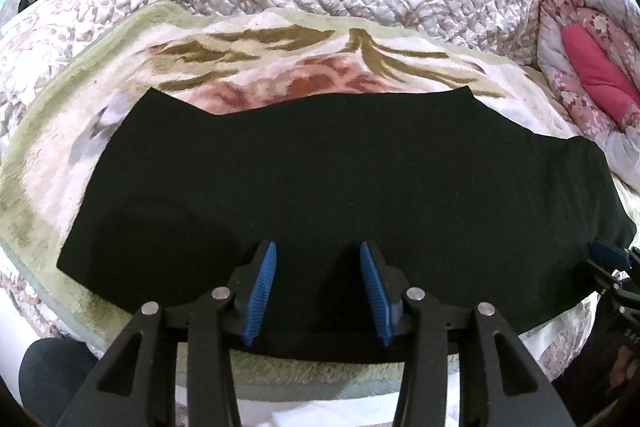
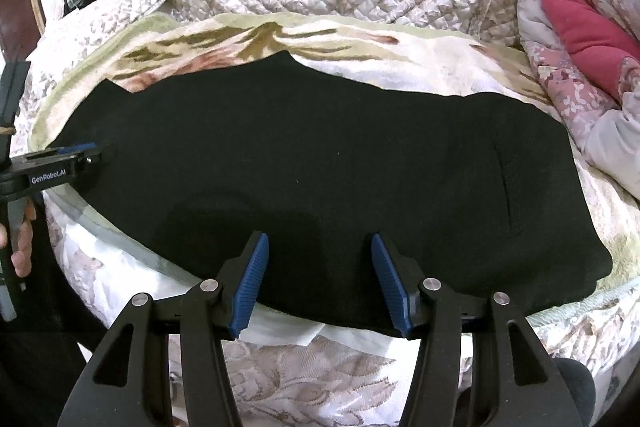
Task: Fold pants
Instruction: 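Grasp the black pants edge with the left gripper and lift it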
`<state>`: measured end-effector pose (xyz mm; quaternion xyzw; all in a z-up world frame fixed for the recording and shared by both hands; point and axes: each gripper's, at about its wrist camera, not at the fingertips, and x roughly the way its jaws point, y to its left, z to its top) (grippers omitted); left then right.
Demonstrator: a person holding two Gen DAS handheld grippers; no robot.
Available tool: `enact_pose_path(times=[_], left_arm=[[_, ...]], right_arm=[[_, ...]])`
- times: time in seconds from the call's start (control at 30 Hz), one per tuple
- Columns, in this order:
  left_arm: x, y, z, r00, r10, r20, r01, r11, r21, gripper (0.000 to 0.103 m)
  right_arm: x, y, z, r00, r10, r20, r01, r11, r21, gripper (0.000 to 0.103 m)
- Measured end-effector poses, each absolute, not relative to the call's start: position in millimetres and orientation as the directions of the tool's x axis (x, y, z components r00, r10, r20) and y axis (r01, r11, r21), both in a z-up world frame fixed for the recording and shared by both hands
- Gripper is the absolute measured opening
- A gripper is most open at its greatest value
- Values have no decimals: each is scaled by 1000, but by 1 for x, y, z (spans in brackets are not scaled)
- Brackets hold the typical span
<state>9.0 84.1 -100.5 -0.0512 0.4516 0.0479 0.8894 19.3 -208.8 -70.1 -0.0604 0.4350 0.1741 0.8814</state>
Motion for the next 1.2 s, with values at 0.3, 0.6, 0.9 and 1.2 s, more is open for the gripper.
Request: enact_pose_path(times=[0.3, 0.6, 0.9, 1.2], left_arm=[[0, 111, -93, 584, 77, -808, -210, 976, -59, 47], [-14, 165, -81, 594, 112, -797, -347, 929, -127, 47], [-40, 183, -93, 559, 38, -828, -423, 872, -246, 47], [-32, 197, -105, 560, 23, -828, -487, 818, -307, 47]], right_arm=[[21, -206, -66, 554, 281, -783, -374, 925, 67, 54], [24, -204, -65, 549, 286, -785, -379, 923, 72, 54], [28, -197, -69, 532, 295, -794, -396, 915, 74, 54], [29, -198, -67, 538, 296, -789, -395, 916, 74, 54]])
